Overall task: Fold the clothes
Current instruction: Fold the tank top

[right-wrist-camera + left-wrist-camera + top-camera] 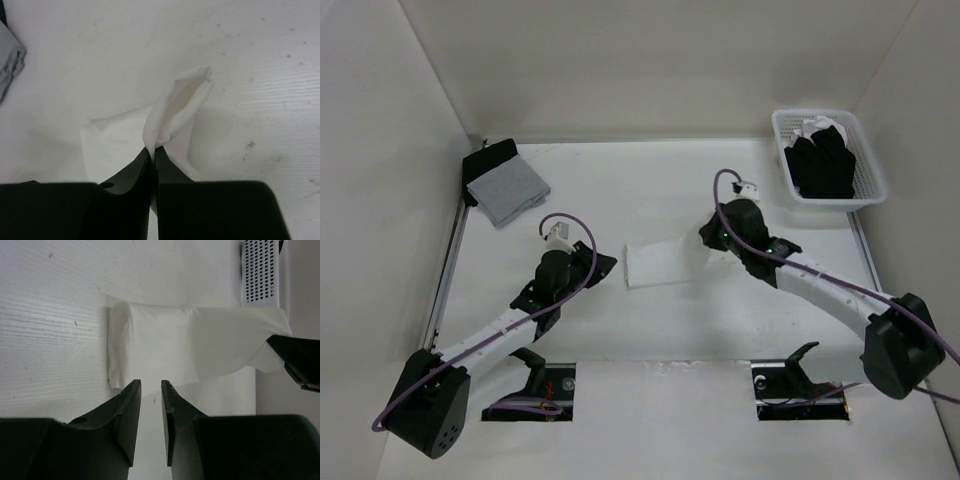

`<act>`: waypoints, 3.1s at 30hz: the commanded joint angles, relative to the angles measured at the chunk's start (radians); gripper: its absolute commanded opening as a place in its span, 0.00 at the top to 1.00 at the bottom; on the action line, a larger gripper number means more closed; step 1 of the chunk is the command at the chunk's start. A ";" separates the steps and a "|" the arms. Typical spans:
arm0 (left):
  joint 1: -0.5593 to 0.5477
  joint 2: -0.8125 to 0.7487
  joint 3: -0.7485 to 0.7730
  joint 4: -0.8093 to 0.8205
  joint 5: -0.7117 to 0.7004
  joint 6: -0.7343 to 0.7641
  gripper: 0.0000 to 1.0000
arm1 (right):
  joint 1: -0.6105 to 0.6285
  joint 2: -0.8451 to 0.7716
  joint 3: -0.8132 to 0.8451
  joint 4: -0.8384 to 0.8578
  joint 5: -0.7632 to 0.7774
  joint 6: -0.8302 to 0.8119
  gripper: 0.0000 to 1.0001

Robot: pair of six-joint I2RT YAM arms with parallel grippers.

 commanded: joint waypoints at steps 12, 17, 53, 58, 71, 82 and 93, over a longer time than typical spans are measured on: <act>0.057 -0.123 -0.013 0.042 0.027 -0.024 0.77 | 0.430 0.508 0.531 -0.342 0.255 -0.004 0.86; 0.106 -0.169 -0.016 0.015 0.044 -0.030 0.77 | 0.510 0.597 0.609 -0.347 0.226 0.052 0.67; -0.089 0.496 0.252 0.280 0.013 -0.014 0.94 | 0.163 0.259 -0.152 0.696 -0.316 0.163 1.00; -0.038 0.596 0.263 0.314 0.018 -0.015 0.94 | 0.200 0.437 -0.069 0.771 -0.334 0.195 1.00; -0.006 0.684 0.288 0.372 0.030 -0.030 0.94 | 0.297 0.602 -0.041 0.799 -0.351 0.246 1.00; 0.054 0.707 0.306 0.381 0.055 -0.042 0.93 | 0.332 0.530 -0.125 0.788 -0.328 0.261 0.97; 0.102 0.252 0.056 0.308 0.018 -0.036 0.74 | 0.302 0.065 -0.176 0.543 -0.284 0.134 0.83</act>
